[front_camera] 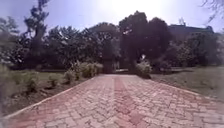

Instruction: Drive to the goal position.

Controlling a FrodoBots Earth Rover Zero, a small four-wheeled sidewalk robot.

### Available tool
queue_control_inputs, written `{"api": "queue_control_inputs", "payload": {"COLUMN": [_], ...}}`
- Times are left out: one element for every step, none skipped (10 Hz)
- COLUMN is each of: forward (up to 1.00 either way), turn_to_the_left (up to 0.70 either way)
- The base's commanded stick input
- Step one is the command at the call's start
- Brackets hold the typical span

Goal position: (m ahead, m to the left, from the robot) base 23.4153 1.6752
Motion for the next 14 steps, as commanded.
{"api": "queue_control_inputs", "payload": {"forward": [0.70, 0.70, 0.70, 0.70, 0.70, 0.70, 0.70, 0.70, 0.70, 0.70, 0.70, 0.70, 0.70, 0.70], "turn_to_the_left": [0.00, 0.00, 0.00, -0.10, -0.35, -0.35, -0.35, -0.35, -0.11, 0.00, 0.00, 0.00, 0.00, 0.00]}}
